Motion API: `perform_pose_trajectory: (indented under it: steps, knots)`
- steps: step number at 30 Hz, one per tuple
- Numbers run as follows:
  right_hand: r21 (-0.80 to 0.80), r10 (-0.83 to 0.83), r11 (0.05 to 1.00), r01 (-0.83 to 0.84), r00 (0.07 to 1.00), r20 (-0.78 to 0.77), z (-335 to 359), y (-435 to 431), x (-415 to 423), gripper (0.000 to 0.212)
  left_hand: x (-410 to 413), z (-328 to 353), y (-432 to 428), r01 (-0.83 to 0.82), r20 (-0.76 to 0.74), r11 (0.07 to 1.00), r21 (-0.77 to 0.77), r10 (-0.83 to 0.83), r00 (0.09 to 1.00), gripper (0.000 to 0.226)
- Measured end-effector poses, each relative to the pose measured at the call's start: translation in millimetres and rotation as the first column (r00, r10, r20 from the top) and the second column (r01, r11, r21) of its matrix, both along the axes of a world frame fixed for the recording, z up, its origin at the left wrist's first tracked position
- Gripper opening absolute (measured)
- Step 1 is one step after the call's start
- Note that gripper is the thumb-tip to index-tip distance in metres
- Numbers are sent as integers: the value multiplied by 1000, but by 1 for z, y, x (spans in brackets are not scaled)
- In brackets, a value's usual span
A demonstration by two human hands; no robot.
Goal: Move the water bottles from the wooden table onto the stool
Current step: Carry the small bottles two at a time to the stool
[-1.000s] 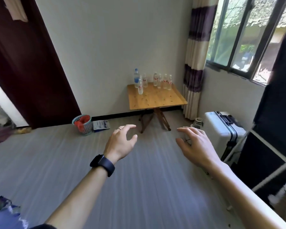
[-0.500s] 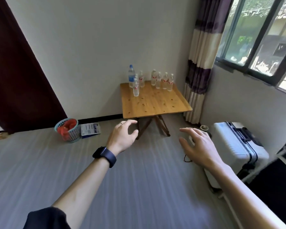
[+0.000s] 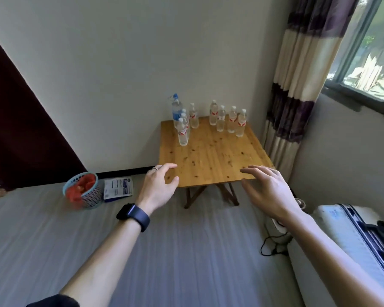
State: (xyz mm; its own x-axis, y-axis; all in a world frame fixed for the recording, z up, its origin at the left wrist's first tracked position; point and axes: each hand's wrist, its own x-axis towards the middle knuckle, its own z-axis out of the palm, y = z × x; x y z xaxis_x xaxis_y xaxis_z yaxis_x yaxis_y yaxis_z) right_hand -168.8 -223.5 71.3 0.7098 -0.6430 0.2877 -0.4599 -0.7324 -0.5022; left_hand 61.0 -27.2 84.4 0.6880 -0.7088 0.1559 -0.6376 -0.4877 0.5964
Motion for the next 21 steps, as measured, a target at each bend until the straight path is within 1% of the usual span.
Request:
perform_pose_trajectory:
  steps: [7,13,21]
  knots:
    - [21,77,997,-75,993,-85,-5,-99,109,36,92,-19,-77,-105,-25,993,49,107,994,34]
    - [48,121,992,-115,983,-137,-26,-178,218,39,188,-45,-159,-98,-70,993,66,102,992,36]
    - [113,111,990,-86,966,-234,-40,-281,339,42,320,-72,-273,-111,-141,988,104,125,982,37]
